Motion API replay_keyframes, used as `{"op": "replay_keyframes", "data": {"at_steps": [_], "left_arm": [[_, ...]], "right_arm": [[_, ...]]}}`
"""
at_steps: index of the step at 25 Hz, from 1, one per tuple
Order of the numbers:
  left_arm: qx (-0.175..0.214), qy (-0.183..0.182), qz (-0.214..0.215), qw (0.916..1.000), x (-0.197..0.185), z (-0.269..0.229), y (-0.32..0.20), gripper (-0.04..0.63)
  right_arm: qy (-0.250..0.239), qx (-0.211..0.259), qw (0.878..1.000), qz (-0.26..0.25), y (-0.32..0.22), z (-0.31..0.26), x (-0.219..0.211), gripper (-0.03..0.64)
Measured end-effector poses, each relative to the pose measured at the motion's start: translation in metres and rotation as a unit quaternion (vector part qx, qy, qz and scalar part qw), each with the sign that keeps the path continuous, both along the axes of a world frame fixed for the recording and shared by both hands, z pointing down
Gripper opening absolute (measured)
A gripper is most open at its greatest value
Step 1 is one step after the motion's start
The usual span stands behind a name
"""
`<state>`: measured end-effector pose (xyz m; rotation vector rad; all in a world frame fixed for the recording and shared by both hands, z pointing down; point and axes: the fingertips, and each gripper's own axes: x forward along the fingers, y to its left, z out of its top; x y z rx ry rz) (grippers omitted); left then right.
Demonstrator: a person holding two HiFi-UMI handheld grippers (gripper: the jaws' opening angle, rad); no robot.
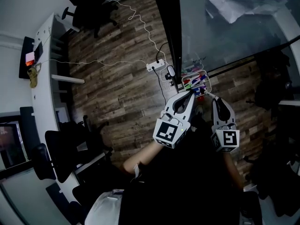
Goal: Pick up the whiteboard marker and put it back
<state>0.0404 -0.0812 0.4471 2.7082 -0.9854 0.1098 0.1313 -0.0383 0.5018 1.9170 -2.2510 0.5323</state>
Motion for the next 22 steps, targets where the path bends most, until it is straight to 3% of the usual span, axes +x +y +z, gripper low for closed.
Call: {"op": "replay_keyframes", "data": {"at_steps": [22], "left_arm": [[-0.011, -0.011, -0.015, 0.9998, 0.013, 0.007, -0.007, 0.008]], "right_arm": [[-0.005, -0.020, 0.999, -0.025, -0.012, 0.027, 0.008, 0.078]]}}
